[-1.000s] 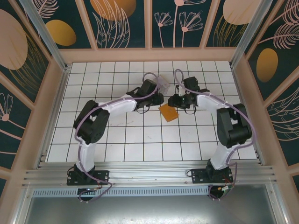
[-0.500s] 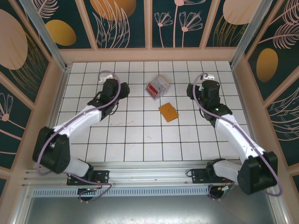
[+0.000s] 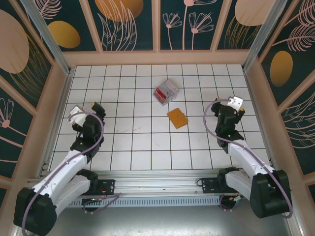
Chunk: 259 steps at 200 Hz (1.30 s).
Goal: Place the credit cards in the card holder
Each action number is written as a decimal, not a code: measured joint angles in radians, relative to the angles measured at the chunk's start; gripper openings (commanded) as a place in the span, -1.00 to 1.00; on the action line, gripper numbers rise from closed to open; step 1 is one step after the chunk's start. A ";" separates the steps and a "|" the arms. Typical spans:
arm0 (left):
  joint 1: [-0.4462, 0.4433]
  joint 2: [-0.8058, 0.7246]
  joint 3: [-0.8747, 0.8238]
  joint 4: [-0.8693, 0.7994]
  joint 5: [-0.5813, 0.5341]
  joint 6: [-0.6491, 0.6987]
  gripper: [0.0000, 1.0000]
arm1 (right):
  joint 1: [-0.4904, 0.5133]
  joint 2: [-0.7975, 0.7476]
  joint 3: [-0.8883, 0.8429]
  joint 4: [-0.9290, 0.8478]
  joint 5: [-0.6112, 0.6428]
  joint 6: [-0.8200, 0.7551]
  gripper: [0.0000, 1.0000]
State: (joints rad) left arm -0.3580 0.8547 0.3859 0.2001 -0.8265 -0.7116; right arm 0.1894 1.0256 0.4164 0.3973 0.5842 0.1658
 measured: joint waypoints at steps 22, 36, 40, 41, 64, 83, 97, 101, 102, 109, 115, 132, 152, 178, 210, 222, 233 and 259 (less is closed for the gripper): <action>0.000 0.040 -0.079 0.095 -0.034 0.100 0.97 | -0.053 0.037 -0.069 0.117 0.002 0.008 0.84; 0.000 0.094 -0.091 0.142 -0.041 0.172 0.98 | -0.071 0.077 -0.117 0.201 -0.003 0.008 0.83; 0.000 0.106 -0.091 0.158 -0.039 0.193 0.98 | -0.073 0.092 -0.129 0.223 -0.006 0.007 0.83; 0.000 0.110 -0.091 0.165 -0.037 0.205 0.98 | -0.073 0.095 -0.131 0.227 -0.007 0.007 0.83; 0.000 0.164 -0.109 0.341 0.011 0.383 0.98 | -0.078 0.168 -0.181 0.337 -0.014 0.006 0.83; 0.029 0.216 -0.142 0.500 0.035 0.488 0.97 | -0.083 0.214 -0.213 0.444 -0.028 0.004 0.82; 0.078 0.263 -0.163 0.583 0.059 0.525 0.98 | -0.088 0.251 -0.223 0.506 -0.039 0.002 0.81; 0.092 0.278 -0.169 0.607 0.066 0.532 0.98 | -0.089 0.263 -0.223 0.517 -0.044 -0.001 0.81; 0.095 0.281 -0.171 0.612 0.068 0.533 0.98 | -0.089 0.265 -0.223 0.520 -0.044 -0.001 0.81; 0.119 0.308 -0.187 0.661 0.087 0.539 0.98 | -0.089 0.279 -0.223 0.537 -0.051 -0.005 0.81; 0.140 0.336 -0.202 0.707 0.104 0.541 0.98 | -0.089 0.289 -0.222 0.547 -0.055 -0.006 0.80; 0.174 0.411 -0.219 0.782 0.144 0.548 0.98 | -0.090 0.299 -0.223 0.578 -0.064 -0.019 0.79; 0.189 0.478 -0.216 0.868 0.197 0.586 0.98 | -0.091 0.299 -0.253 0.681 -0.087 -0.049 0.79; 0.210 0.583 -0.211 1.007 0.244 0.617 0.98 | -0.092 0.302 -0.319 0.798 -0.129 -0.090 0.98; 0.225 0.607 -0.209 1.057 0.294 0.631 0.98 | -0.097 0.374 -0.334 0.922 -0.162 -0.116 0.98; 0.226 0.607 -0.209 1.070 0.304 0.634 0.98 | -0.097 0.406 -0.332 0.946 -0.173 -0.127 0.98; 0.229 0.607 -0.205 1.071 0.317 0.634 0.98 | -0.098 0.421 -0.328 0.946 -0.192 -0.137 0.98; 0.244 0.613 -0.169 1.049 0.356 0.634 0.98 | -0.117 0.446 -0.266 0.906 -0.267 -0.146 0.98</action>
State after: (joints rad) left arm -0.1139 1.4677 0.2173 1.2488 -0.4706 -0.0780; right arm 0.0719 1.4715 0.1505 1.3033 0.3168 0.0200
